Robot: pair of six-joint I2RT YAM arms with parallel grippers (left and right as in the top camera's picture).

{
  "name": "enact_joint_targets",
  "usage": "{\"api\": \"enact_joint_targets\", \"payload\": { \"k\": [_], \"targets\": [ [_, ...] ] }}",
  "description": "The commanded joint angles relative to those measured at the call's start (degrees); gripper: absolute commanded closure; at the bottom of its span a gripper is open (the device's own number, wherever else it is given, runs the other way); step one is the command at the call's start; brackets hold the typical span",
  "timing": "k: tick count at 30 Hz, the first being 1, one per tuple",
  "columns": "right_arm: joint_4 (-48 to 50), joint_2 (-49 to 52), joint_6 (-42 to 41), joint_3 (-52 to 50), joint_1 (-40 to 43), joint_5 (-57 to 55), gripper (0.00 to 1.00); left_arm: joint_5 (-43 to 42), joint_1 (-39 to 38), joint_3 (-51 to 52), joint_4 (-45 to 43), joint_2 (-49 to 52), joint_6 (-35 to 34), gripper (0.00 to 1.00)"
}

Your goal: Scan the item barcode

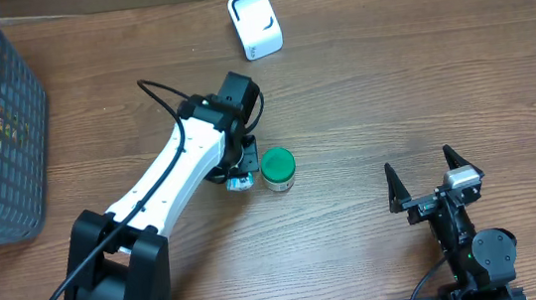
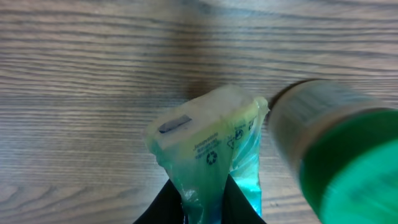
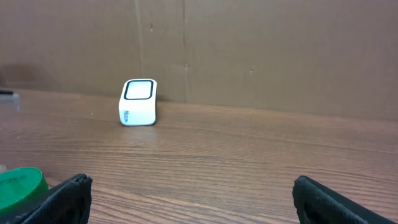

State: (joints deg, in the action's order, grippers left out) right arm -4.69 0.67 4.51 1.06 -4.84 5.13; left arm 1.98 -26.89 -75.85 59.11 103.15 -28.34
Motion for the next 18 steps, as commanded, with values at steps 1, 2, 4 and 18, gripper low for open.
{"api": "enact_joint_targets", "payload": {
  "k": [1, 2, 4, 18],
  "targets": [
    [0.26, -0.42, 0.24, -0.59, 0.37, -0.33, 0.0, 1.2, 0.07, 2.89, -2.05, 0.68, -0.22, 0.85],
    [0.26, -0.42, 0.24, -0.59, 0.37, -0.33, 0.0, 1.2, 0.07, 3.48, -2.62, 0.68, -0.22, 0.85],
    [0.26, -0.42, 0.24, -0.59, 0.37, -0.33, 0.0, 1.2, 0.04, 4.7, -3.78, 0.68, -0.44, 0.85],
    [0.26, -0.42, 0.24, -0.59, 0.37, -0.33, 0.0, 1.22, 0.04, 7.89, -7.8, 0.68, -1.51, 0.82]
  ]
}}
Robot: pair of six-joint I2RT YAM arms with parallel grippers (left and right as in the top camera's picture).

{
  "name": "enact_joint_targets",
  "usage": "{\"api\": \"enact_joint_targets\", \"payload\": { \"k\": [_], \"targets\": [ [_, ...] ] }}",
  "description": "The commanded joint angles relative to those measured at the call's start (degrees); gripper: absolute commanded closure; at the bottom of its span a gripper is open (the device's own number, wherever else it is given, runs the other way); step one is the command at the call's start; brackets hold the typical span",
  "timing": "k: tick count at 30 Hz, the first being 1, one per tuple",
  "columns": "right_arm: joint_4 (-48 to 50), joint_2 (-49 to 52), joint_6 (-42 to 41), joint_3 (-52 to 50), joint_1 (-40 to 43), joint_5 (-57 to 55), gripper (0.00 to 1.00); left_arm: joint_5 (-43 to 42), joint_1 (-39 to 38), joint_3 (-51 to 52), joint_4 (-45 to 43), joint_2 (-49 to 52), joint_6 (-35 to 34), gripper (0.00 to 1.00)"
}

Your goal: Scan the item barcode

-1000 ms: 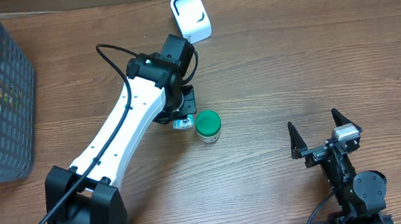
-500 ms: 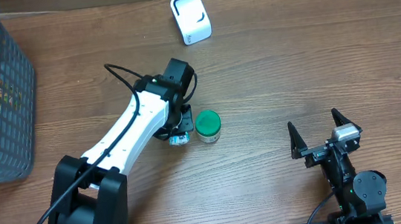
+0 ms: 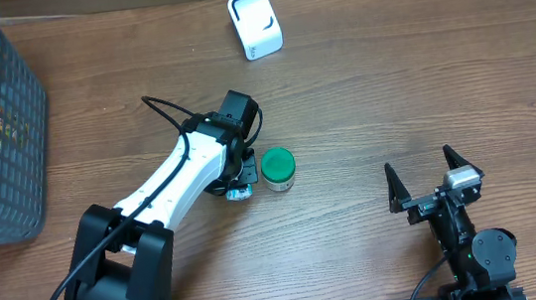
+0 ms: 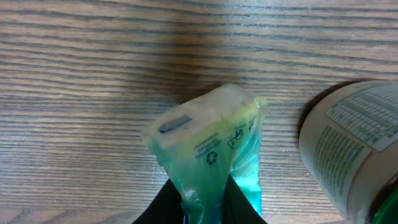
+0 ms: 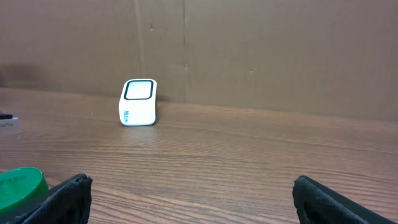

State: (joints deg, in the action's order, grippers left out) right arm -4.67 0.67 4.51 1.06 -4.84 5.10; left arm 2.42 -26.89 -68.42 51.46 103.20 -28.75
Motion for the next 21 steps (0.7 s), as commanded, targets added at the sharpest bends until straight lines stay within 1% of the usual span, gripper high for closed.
{"api": "enact_joint_targets", "payload": {
  "k": [1, 2, 3, 4, 8, 10, 12, 14, 17, 21],
  "targets": [
    [0.24, -0.42, 0.24, -0.59, 0.37, -0.31, 0.0, 0.79, 0.04, 0.46, -0.13, 0.63, -1.09, 0.77],
    [0.24, -0.42, 0.24, -0.59, 0.37, -0.31, 0.0, 0.76, 0.04, 0.46, -0.13, 0.63, -1.09, 0.73],
    [0.24, -0.42, 0.24, -0.59, 0.37, -0.31, 0.0, 0.76, 0.04, 0.46, -0.11, 0.63, -1.09, 0.65],
    [0.24, -0.42, 0.24, -0.59, 0.37, -0.31, 0.0, 0.76, 0.04, 0.46, -0.11, 0.63, -1.05, 0.6],
    [0.24, -0.42, 0.24, -0.59, 0.37, -0.31, 0.0, 0.76, 0.04, 0.46, -0.11, 0.63, -1.03, 0.35],
    [0.24, -0.42, 0.24, -0.59, 0.37, -0.31, 0.0, 0.76, 0.04, 0.46, -0.11, 0.63, -1.01, 0.3],
    [0.24, -0.42, 0.24, -0.59, 0.37, -0.31, 0.0, 0.59, 0.04, 0.37, -0.13, 0.61, -0.11, 0.3],
    [0.24, -0.42, 0.24, -0.59, 0.37, -0.31, 0.0, 0.35, 0.09, -0.7, 0.83, 0.59, 2.08, 0.35],
    [0.24, -0.42, 0.24, -0.59, 0.37, -0.31, 0.0, 0.35, 0.63, -5.55, 5.6, 0.59, 5.11, 0.35],
    [0.24, -0.42, 0.24, -0.59, 0.37, -0.31, 0.0, 0.35, 1.29, -14.12, 12.24, 0.59, 6.51, 0.33]
  ]
}}
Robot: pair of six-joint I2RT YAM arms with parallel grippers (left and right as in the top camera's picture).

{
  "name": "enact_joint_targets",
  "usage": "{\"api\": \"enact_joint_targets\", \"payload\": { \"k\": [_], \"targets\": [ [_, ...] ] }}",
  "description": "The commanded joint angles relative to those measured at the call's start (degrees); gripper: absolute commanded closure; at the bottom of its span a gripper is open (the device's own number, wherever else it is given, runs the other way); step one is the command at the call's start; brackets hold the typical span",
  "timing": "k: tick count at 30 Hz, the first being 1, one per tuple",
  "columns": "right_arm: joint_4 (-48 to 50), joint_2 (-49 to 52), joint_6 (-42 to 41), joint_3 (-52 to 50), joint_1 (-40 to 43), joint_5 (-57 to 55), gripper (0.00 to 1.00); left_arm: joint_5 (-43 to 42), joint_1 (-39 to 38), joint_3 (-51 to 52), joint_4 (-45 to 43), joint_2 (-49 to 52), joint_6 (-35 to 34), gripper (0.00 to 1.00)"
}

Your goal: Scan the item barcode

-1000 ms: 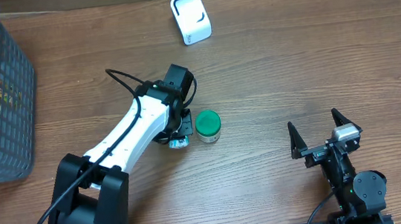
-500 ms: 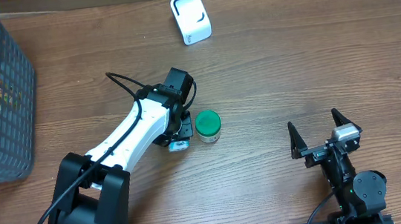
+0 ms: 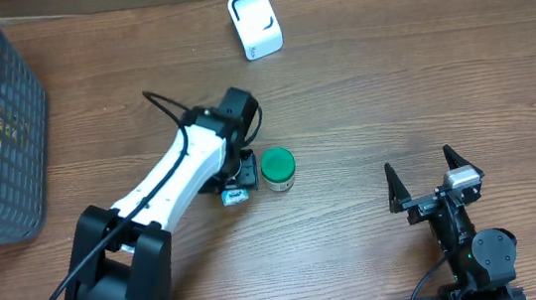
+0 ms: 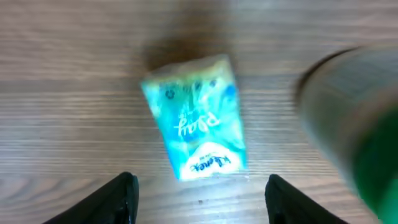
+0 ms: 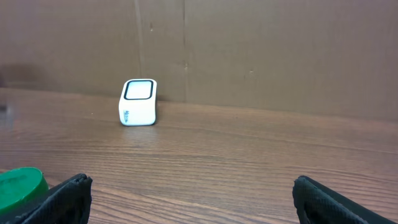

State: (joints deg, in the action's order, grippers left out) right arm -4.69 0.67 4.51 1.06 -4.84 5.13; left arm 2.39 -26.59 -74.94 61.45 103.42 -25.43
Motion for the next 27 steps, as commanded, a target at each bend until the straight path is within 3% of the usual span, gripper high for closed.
{"api": "enact_joint_targets", "payload": {
  "k": [1, 5, 21, 27],
  "targets": [
    [0.26, -0.42, 0.24, -0.59, 0.37, -0.33, 0.0, 0.35, 1.01, -9.55, 3.34, 0.37, 3.19, 0.33],
    [0.26, -0.42, 0.24, -0.59, 0.37, -0.33, 0.0, -2.67, 0.72, -15.17, 4.5, 0.37, 3.17, 0.3],
    [0.26, -0.42, 0.24, -0.59, 0.37, -0.33, 0.0, -4.98, 0.57, -15.21, 2.89, 0.39, 3.13, 0.36],
    [0.26, -0.42, 0.24, -0.59, 0.37, -0.33, 0.0, 3.63, 1.46, -15.17, 7.41, 0.39, -3.3, 0.35]
  ]
}}
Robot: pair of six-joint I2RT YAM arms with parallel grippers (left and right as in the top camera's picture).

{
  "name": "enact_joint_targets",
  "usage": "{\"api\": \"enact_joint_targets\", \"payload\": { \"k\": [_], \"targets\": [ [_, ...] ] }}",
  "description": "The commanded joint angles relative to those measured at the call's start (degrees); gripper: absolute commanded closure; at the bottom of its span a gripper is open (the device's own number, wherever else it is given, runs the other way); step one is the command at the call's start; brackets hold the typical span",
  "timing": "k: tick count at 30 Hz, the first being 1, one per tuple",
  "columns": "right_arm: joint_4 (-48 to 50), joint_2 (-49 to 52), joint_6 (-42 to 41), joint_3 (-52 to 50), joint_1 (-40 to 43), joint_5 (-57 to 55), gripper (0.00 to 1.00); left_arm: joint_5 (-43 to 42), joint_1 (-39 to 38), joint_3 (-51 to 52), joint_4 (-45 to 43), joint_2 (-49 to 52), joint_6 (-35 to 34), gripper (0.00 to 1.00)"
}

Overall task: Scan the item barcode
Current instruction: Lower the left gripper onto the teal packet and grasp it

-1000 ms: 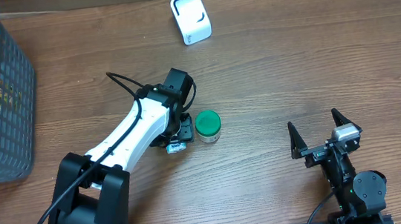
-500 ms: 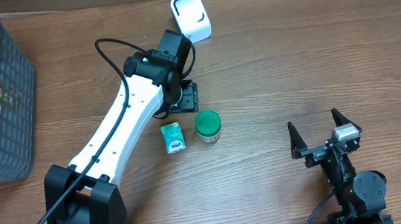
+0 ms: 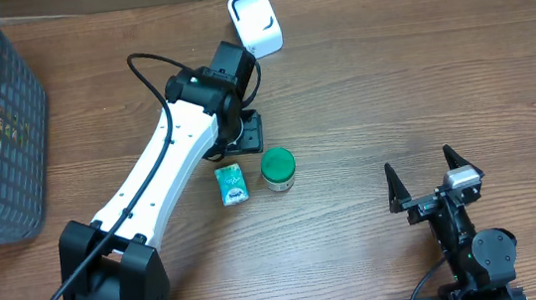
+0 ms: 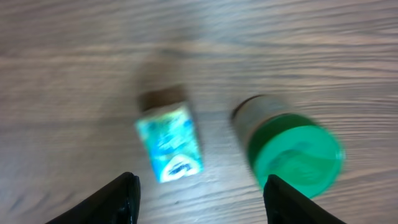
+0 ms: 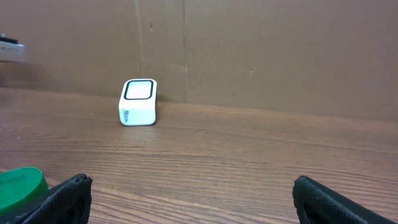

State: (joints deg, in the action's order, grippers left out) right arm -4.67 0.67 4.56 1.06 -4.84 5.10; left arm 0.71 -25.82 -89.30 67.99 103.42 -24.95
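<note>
A small teal packet (image 3: pixel 233 185) lies flat on the wooden table, left of a green-lidded jar (image 3: pixel 277 169). The left wrist view shows both from above, packet (image 4: pixel 169 144) and jar (image 4: pixel 293 154), blurred. My left gripper (image 3: pixel 246 132) is open, raised above and behind them, holding nothing. The white barcode scanner (image 3: pixel 255 23) stands at the back of the table; it also shows in the right wrist view (image 5: pixel 138 102). My right gripper (image 3: pixel 432 179) rests open at the front right, far from the items.
A grey wire basket with several packaged goods stands at the left edge. A brown cardboard wall (image 5: pixel 249 50) closes off the back of the table behind the scanner.
My left gripper has moved up and back toward the scanner, away from the packet. The packet and jar stay where they were. The right arm has not moved.
My left gripper was shut on the teal packet beside the jar, holding it on end at the table. Then it was open, with the packet lying flat below it. Now it stands higher and farther back, empty.
</note>
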Motion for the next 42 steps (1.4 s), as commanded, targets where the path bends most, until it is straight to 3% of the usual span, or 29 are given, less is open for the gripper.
{"api": "enact_joint_targets", "payload": {
  "k": [1, 3, 10, 18, 24, 42],
  "targets": [
    [0.24, -0.42, 0.2, -0.59, 0.37, -0.31, 0.0, 5.97, 1.4, -0.81, 1.68, 0.39, -5.16, 0.37],
    [0.24, -0.42, 0.2, -0.59, 0.37, -0.31, 0.0, 3.85, 2.84, -0.74, 2.78, 0.39, -5.75, 0.45],
    [0.24, -0.42, 0.2, -0.59, 0.37, -0.31, 0.0, 2.38, 3.74, 2.75, 2.71, 0.39, -6.25, 0.57],
    [0.24, -0.42, 0.2, -0.59, 0.37, -0.31, 0.0, 1.97, 3.74, 12.83, -2.93, 0.39, -9.27, 0.57],
    [0.24, -0.42, 0.2, -0.59, 0.37, -0.31, 0.0, -3.48, 3.74, 19.45, -10.05, 0.39, -9.38, 0.56],
    [0.24, -0.42, 0.2, -0.59, 0.37, -0.31, 0.0, -3.3, 3.96, 24.3, -16.85, 0.39, -9.38, 0.57]
  ]
}}
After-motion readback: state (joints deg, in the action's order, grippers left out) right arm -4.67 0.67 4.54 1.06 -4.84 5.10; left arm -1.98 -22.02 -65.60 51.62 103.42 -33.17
